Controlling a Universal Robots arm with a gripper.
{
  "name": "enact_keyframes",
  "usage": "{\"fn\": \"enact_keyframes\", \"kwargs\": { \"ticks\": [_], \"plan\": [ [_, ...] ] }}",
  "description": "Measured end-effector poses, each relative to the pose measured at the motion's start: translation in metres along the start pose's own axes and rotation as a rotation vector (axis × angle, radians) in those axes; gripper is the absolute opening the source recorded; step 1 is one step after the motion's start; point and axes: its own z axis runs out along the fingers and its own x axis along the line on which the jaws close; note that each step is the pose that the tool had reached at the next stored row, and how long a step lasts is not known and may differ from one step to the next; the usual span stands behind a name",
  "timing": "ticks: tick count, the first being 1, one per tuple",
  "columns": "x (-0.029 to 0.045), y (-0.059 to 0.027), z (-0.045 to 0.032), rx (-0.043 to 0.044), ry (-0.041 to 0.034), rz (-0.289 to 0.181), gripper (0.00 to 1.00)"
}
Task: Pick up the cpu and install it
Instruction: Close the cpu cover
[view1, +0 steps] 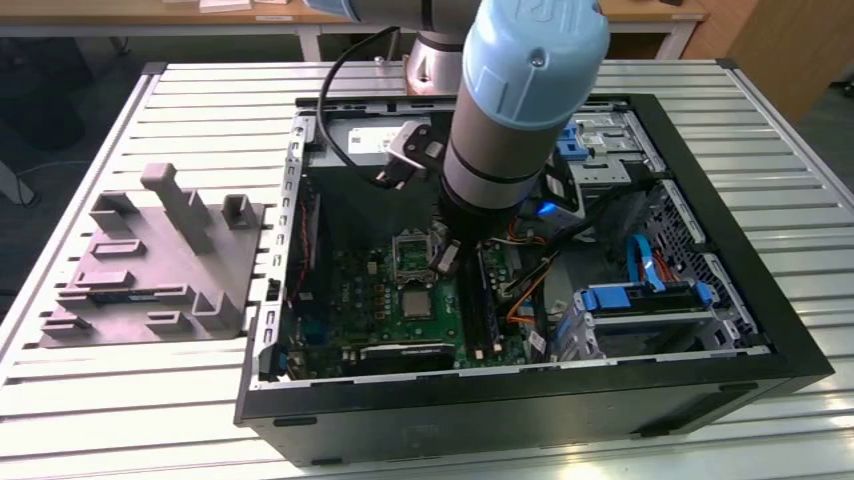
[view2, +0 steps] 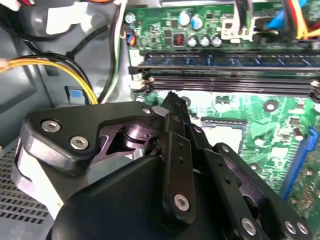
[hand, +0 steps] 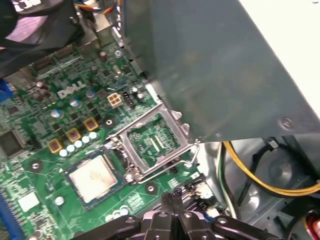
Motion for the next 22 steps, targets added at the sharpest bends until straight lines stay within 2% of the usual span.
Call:
{"fn": "enact_keyframes", "kwargs": {
  "ticks": [5,10,18,22],
  "plan": [
    [-0.0082,0.005,0.0023,-0.0015,-0.0022,0.0,0.11],
    [-0.0158,0.0099,0.0045,-0.0054,-0.0081,0.0,0.11],
    [-0.0169,0.0107,0.0052,-0.0117,-0.017,-0.002,0.11],
    [-0.017,0.0107,0.0057,-0.019,-0.0104,-0.044,0.11]
  ]
}}
